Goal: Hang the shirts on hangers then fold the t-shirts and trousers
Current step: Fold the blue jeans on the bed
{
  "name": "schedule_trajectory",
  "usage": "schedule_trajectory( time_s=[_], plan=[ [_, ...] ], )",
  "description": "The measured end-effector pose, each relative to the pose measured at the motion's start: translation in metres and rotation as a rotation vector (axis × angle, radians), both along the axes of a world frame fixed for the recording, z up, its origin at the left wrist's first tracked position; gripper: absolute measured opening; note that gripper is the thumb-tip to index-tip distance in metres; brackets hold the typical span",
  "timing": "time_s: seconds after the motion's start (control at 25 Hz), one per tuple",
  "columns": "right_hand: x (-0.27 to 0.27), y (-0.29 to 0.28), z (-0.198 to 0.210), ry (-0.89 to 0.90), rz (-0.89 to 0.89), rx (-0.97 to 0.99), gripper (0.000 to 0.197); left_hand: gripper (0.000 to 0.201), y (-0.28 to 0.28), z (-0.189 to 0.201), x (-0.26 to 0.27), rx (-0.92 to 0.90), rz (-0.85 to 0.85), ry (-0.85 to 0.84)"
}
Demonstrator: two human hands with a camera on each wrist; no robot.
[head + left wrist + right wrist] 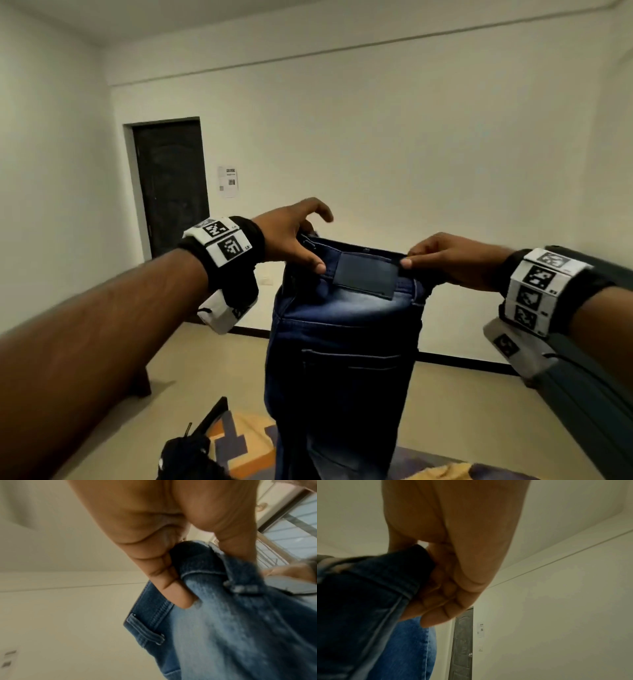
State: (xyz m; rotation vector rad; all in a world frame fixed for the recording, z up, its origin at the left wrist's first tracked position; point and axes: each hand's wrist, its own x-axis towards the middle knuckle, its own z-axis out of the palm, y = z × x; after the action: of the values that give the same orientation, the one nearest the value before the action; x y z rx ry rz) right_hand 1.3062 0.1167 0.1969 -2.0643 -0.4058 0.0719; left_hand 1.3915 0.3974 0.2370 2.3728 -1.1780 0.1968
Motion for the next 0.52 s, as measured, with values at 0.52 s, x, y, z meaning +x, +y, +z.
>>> schedule_trajectory(
  time_s=[0.52],
  plan=[
    [0.018,0.075,-0.013,-0.030,0.206,-0.500,0.026,0.035,0.035,-0.001,-0.012,0.378,0.173,-0.243]
  ],
)
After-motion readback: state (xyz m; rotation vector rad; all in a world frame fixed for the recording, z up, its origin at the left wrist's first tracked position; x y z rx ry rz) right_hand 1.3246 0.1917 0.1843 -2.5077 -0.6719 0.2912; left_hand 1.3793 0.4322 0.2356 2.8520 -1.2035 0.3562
